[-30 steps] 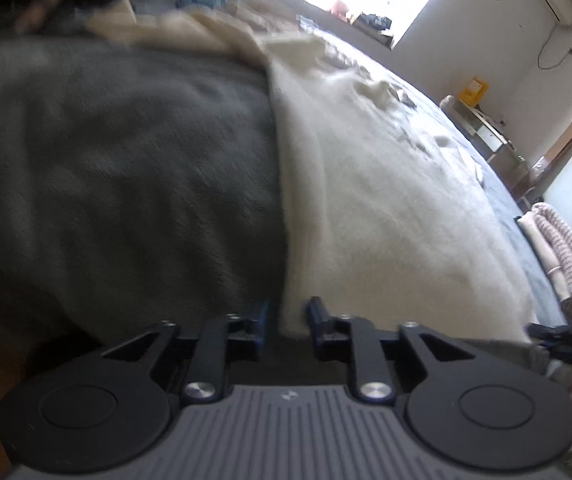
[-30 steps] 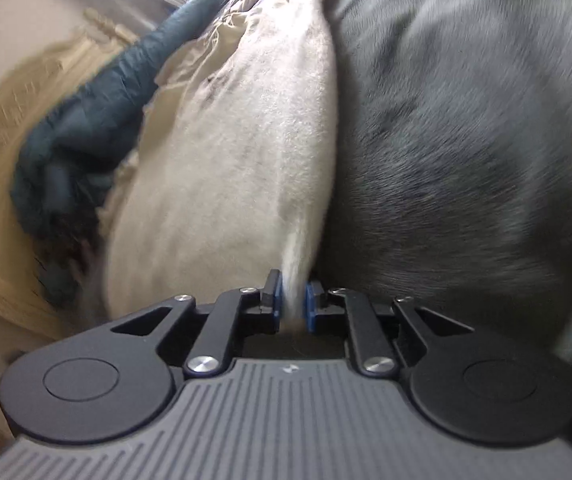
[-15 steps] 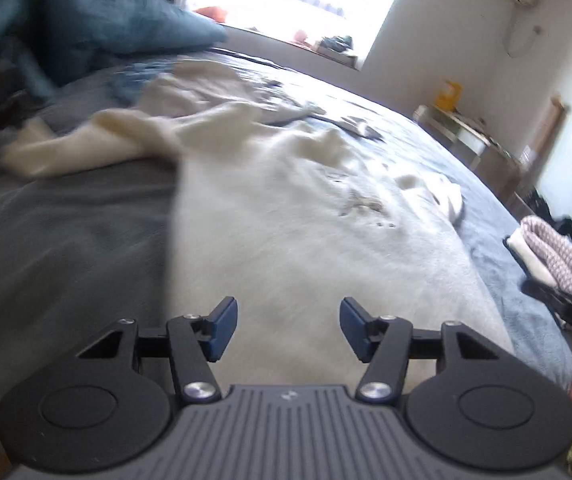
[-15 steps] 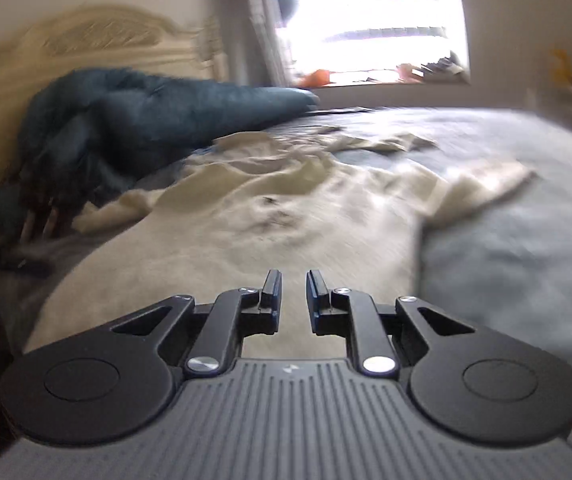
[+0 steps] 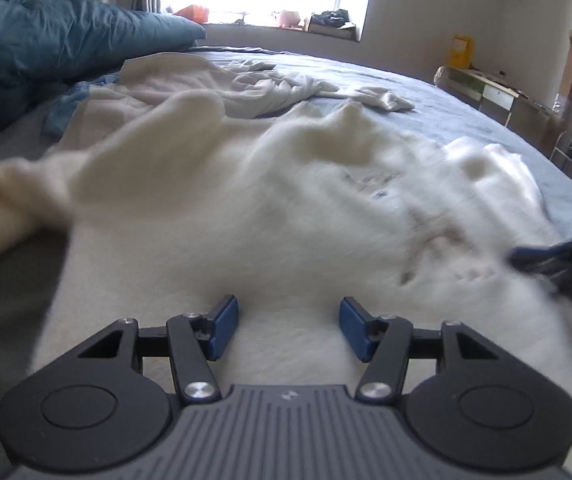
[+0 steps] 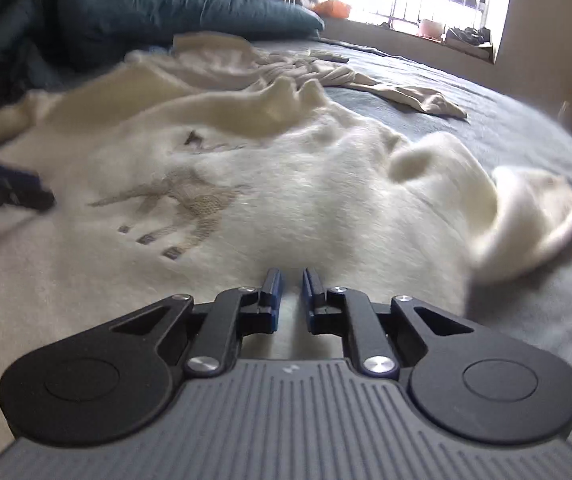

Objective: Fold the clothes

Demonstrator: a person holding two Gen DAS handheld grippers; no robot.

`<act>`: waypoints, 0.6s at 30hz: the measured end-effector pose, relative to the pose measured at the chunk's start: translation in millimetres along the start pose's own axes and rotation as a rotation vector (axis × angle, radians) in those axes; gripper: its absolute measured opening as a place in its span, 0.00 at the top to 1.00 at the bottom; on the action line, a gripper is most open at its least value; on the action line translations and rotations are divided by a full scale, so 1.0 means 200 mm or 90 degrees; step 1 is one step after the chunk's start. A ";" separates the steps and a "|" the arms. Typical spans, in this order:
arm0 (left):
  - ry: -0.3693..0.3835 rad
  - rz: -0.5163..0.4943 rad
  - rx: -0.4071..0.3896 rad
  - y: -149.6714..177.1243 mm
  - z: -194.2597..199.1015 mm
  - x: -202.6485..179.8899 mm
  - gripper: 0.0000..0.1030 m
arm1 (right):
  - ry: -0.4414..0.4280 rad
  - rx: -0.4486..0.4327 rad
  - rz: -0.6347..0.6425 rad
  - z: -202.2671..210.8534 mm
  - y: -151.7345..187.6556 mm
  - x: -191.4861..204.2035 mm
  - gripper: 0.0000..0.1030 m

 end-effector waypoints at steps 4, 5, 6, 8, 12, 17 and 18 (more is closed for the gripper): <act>0.003 -0.006 0.002 -0.04 0.07 0.02 0.44 | 0.075 0.016 0.010 0.12 0.05 -0.20 0.92; 0.008 -0.017 -0.004 -0.08 0.09 0.00 0.43 | 0.082 0.019 0.005 0.15 0.02 -0.22 0.89; 0.018 -0.027 -0.015 -0.13 0.11 -0.02 0.41 | 0.087 0.015 0.010 0.16 -0.03 -0.22 0.88; 0.039 -0.043 -0.031 -0.25 0.10 -0.07 0.37 | 0.064 -0.013 0.027 0.17 -0.17 -0.19 0.88; 0.065 -0.035 -0.027 -0.45 -0.12 -0.13 0.37 | -0.037 -0.027 0.031 -0.07 -0.43 -0.01 0.89; 0.031 0.012 -0.015 -0.47 -0.41 -0.01 0.41 | -0.015 0.042 0.007 -0.48 -0.45 -0.04 0.91; 0.049 0.039 -0.017 -0.45 -0.41 0.04 0.42 | 0.020 0.048 0.010 -0.52 -0.42 -0.11 0.93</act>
Point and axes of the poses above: each gripper's, at about its wrist camera, not at the fingertips, and z roughly against the way its jaws point, x to its left, y to its underside, the point moved 3 cm from there along -z, roughly the way its jaws point, and after that the axes turned 2 degrees about x, right-handed, at the moved point
